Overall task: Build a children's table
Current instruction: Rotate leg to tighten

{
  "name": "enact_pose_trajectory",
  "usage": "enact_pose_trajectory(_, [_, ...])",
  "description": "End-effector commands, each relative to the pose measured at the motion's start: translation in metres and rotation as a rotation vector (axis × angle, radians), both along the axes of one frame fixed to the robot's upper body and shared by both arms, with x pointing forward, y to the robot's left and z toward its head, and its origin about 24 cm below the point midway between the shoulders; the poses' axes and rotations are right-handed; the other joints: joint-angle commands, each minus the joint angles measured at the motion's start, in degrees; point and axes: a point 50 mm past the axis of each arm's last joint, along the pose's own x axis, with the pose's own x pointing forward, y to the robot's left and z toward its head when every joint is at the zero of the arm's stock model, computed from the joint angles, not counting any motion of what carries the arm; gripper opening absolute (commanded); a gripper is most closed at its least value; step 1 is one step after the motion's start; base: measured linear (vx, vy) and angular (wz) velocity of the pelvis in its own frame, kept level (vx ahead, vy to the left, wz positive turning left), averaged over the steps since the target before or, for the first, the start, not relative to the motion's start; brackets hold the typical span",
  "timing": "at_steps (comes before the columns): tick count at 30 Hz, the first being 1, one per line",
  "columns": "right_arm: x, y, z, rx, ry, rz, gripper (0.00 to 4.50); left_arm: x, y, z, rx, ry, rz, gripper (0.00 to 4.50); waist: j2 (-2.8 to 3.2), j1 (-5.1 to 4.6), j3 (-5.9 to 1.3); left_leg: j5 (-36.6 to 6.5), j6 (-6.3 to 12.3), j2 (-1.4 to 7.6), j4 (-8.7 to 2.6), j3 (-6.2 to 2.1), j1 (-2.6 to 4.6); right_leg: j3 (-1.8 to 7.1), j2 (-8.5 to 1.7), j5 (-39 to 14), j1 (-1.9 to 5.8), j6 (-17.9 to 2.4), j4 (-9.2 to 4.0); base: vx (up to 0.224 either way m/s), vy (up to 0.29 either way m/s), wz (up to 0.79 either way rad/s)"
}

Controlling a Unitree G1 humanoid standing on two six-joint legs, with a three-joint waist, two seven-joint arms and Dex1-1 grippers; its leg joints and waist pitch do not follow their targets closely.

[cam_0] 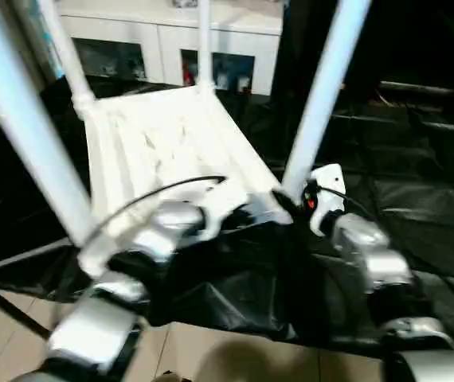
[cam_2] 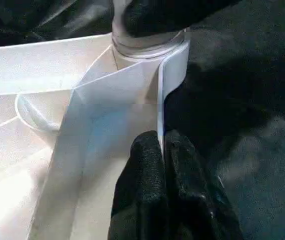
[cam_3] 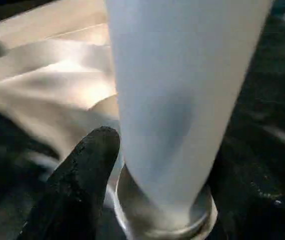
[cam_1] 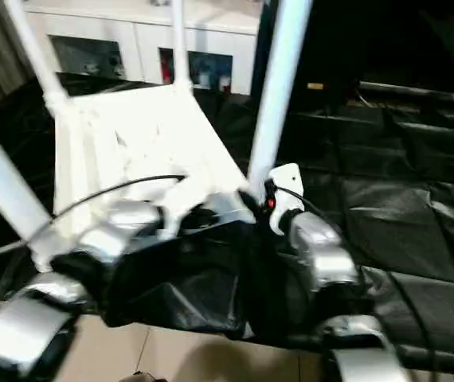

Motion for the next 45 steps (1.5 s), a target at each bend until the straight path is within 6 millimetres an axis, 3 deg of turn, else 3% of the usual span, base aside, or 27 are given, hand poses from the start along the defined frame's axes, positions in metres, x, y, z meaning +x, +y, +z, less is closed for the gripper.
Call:
enact_pose_trajectory(1, [-0.016,0.032,-0.007,0.031,0.066,0.287,2.86,-0.002,-0.009,0.012,-0.081,-0.037,-0.071,0.0,-0.95,0.42,-3.3,-13.83,2.04,5.37,-4.48,-3.09,0.89,3.97,-5.81,-17.36,1.46,-10.67,-4.82,0.0,0.0,0.0])
enact_pose_trajectory(3, [-0.017,0.029,-0.005,0.03,0.068,0.308,2.86,-0.003,-0.006,0.012,-0.085,-0.031,-0.087,0.0,-0.82,0.49,-3.63,-10.75,2.59,5.52,-4.3,-3.0,0.55,3.82,-5.68,-11.43,1.65,-12.76,-3.79,0.0,0.0,0.0])
enact_pose_trajectory(9, [-0.029,0.011,0.0,0.015,0.098,0.476,2.86,-0.016,0.014,0.013,-0.09,0.035,-0.225,0.0,-0.51,0.9,-3.82,-8.28,4.62,5.4,-3.77,-2.68,0.51,3.71,-5.54,-4.56,1.73,-15.3,-2.92,0.0,0.0,0.0])
enact_pose_trajectory(14, [-0.032,0.005,0.0,-0.005,0.113,0.507,2.86,-0.023,0.021,0.012,-0.09,0.065,-0.277,0.0,-0.34,1.22,-3.65,-10.16,3.05,5.55,-3.99,-2.64,0.84,3.8,-5.61,-7.41,1.54,-15.46,-3.24,0.0,0.0,0.0])
enact_pose_trajectory(18, [-0.033,0.007,0.001,0.014,0.119,0.523,2.53,-0.024,0.023,0.012,-0.088,0.07,-0.282,0.0,-0.39,1.46,-3.57,-11.91,1.34,5.61,-4.24,-2.72,1.04,3.9,-5.64,-9.99,1.46,-14.67,-3.44,0.0,0.0,0.0])
enact_pose_trajectory(21, [-0.035,0.008,-0.001,0.011,0.133,0.545,2.24,-0.024,0.024,0.012,-0.085,0.069,-0.279,0.0,-0.46,1.45,-3.63,-11.23,1.31,5.51,-4.17,-2.73,0.95,3.93,-5.68,-9.62,1.52,-14.36,-3.35,0.0,0.0,0.0])
enact_pose_trajectory(27, [-0.04,0.009,-0.007,0.01,0.152,0.557,2.13,-0.022,0.026,0.012,-0.08,0.056,-0.239,0.0,-0.56,1.54,-3.65,-10.45,1.84,5.46,-4.07,-2.71,0.88,3.87,-5.63,-9.11,1.53,-14.3,-3.29,0.0,0.0,0.0])
enact_pose_trajectory(29, [-0.04,0.011,-0.01,0.016,0.148,0.521,2.12,-0.017,0.026,0.011,-0.068,0.033,-0.177,0.0,-0.61,1.59,-3.64,-10.53,1.84,5.49,-4.05,-2.69,0.89,3.91,-5.68,-9.31,1.49,-14.17,-3.34,0.0,0.0,0.0])
enact_pose_trajectory(31, [-0.034,0.014,-0.015,0.035,0.14,0.38,2.1,-0.008,0.023,0.009,-0.049,-0.004,-0.059,0.0,-0.64,1.55,-3.47,-11.06,1.6,5.47,-4.16,-2.75,0.89,3.97,-5.65,-10.39,1.34,-13.79,-3.56,0.0,0.0,0.0])
enact_pose_trajectory(34, [-0.027,0.017,-0.024,0.053,0.146,0.193,2.09,0.003,0.018,0.008,-0.037,-0.035,0.075,0.0,-0.71,1.14,-3.05,-15.19,-0.47,5.26,-4.35,-3.0,1.19,4.11,-5.98,-18.72,1.01,-12.06,-4.6,0.0,0.0,0.0])
enact_pose_trajectory(36, [-0.024,0.022,-0.032,0.071,0.161,0.077,2.06,0.009,0.01,0.009,-0.04,-0.051,0.146,0.0,-0.59,0.78,-2.85,-18.7,-2.53,5.11,-4.54,-3.6,1.7,3.99,-6.3,-26.8,0.75,-9.85,-5.49,0.0,0.0,0.0])
enact_pose_trajectory(38, [-0.02,0.032,-0.039,0.075,0.178,-0.045,2.04,0.016,-0.002,0.011,-0.043,-0.065,0.213,0.0,-0.56,0.65,-2.81,-19.22,-2.44,5.2,-4.65,-3.67,1.72,4.05,-6.23,-27.86,0.73,-8.7,-5.89,0.0,0.0,0.0])
enact_pose_trajectory(39, [-0.019,0.035,-0.041,0.068,0.18,-0.072,2.04,0.017,-0.005,0.012,-0.042,-0.069,0.228,0.0,-0.51,0.41,-2.69,-20.83,-3.07,5.13,-4.69,-3.74,2.01,4.04,-6.2,-29.17,0.27,-8.33,-6.1,0.0,0.0,0.0])
enact_pose_trajectory(42, [-0.014,0.046,-0.045,0.043,0.191,-0.176,2.02,0.022,-0.019,0.015,-0.044,-0.086,0.283,0.0,-0.12,-0.09,-2.71,-23.22,-3.89,5.07,-4.97,-4.05,2.07,3.8,-6.01,-29.64,0.37,-7.69,-6.34,0.0,0.0,0.0])
enact_pose_trajectory(43, [-0.012,0.05,-0.045,0.042,0.192,-0.189,2.02,0.023,-0.023,0.016,-0.046,-0.089,0.29,0.0,0.29,-0.04,-2.77,-23.51,-3.96,5.05,-4.97,-4.11,2.11,3.75,-6.07,-29.27,0.37,-7.63,-6.37,0.0,0.0,0.0])
enact_pose_trajectory(44, [-0.01,0.059,-0.043,0.044,0.183,-0.192,2.02,0.024,-0.03,0.018,-0.05,-0.095,0.29,0.0,0.18,-0.23,-2.83,-24.28,-4.15,5.12,-5.08,-4.03,2.35,3.77,-5.87,-28.0,0.18,-7.76,-6.42,0.0,0.0,0.0])
enact_pose_trajectory(45, [-0.008,0.064,-0.039,0.051,0.157,-0.182,2.02,0.024,-0.036,0.019,-0.058,-0.097,0.279,0.0,1.28,-0.23,-2.88,-24.95,-4.59,5.09,-5.14,-4.18,2.3,3.8,-5.93,-26.0,0.32,-8.33,-6.23,0.0,0.0,0.0])
